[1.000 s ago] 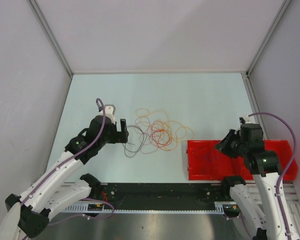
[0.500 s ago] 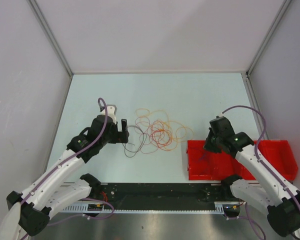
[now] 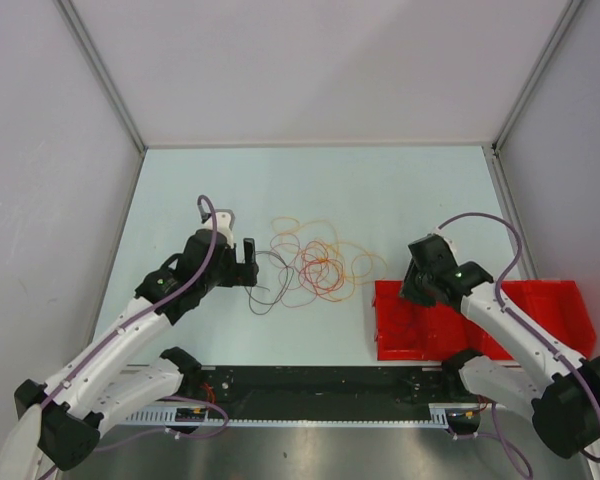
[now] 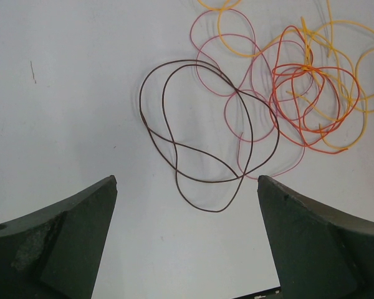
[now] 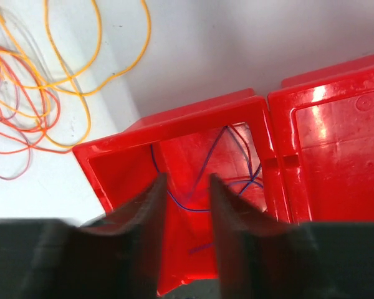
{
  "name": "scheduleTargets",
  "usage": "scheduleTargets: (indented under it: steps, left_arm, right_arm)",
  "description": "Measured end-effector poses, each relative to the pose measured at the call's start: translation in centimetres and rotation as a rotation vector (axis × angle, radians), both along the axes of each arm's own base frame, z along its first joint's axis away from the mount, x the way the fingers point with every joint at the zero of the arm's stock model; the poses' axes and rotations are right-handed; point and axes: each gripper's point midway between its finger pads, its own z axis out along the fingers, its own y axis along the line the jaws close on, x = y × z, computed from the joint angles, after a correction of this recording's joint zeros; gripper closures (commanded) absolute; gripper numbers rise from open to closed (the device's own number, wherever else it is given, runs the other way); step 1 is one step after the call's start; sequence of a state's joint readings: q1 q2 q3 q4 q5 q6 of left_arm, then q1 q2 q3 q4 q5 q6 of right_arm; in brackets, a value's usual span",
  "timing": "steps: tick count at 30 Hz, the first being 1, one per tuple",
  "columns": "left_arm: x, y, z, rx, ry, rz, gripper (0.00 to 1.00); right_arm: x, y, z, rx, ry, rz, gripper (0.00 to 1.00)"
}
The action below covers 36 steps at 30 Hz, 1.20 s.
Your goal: Untangle the cables
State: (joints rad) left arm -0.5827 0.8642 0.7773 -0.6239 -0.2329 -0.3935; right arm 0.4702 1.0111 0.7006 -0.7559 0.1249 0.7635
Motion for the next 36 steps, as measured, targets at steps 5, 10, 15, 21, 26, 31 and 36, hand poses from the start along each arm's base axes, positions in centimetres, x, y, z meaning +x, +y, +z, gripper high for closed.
scheduleTargets:
  steps: [5,10,15,21,26,31,36]
  left_arm:
    - [0.0,0.0,-0.1,0.003,0.003,0.001,0.00]
    - [0.0,0.1,-0.4,0.013,0.016,0.010,0.00]
    - [0.1,-0.1,-1.1,0.010,0.041,0.029,0.02]
    - [0.2,-2.2,-3.3,0.039,0.110,0.002,0.03]
    - [0.5,-4.3,-4.4,0.059,0.126,-0.033,0.06]
    - [0.6,-7.6,-5.6,0.075,0.133,-0.111,0.22]
    - [1.2,-9.7,-7.7,0.116,0.175,-0.139,0.31]
  right_arm:
    - [0.0,0.0,1.4,0.020,-0.046,-0.002,0.44]
    - [0.6,0.2,4.8,0.048,-0.118,0.002,0.41]
    - [0.8,0.1,8.5,0.094,-0.240,0.003,0.39]
    - [1.1,-0.3,8.9,0.069,-0.264,0.008,0.36]
    - [1.5,-0.2,8.7,0.063,-0.253,0.023,0.34]
    - [1.5,-0.3,10.8,0.081,-0.356,0.062,0.34]
    - [1.4,-0.7,11.3,0.063,-0.386,0.090,0.35]
